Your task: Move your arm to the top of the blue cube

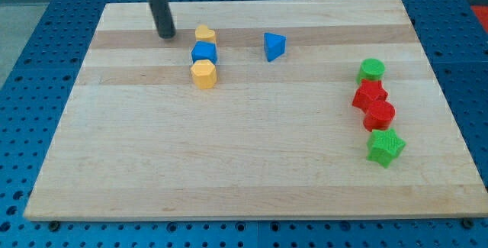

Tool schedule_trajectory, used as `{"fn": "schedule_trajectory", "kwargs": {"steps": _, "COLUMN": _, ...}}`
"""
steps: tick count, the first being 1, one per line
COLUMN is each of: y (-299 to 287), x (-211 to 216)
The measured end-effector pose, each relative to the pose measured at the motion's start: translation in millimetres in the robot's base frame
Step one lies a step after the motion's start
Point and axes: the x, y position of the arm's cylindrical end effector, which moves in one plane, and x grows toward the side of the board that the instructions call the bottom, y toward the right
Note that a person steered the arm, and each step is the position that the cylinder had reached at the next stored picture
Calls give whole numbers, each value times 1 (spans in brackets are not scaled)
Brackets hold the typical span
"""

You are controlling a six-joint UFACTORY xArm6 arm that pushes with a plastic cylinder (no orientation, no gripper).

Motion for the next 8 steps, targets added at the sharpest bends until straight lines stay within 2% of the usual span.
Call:
{"fn": "schedule_trajectory", "kwargs": {"steps": 2, "y": 67, "x": 0}}
{"fn": "schedule_trajectory", "kwargs": {"steps": 5, "y": 123, "x": 2}}
{"fn": "schedule_trajectory", "kwargs": {"steps": 6, "y": 129, "x": 2}}
{"fn": "schedule_trajectory", "kwargs": {"steps": 8, "y": 70, "x": -16}}
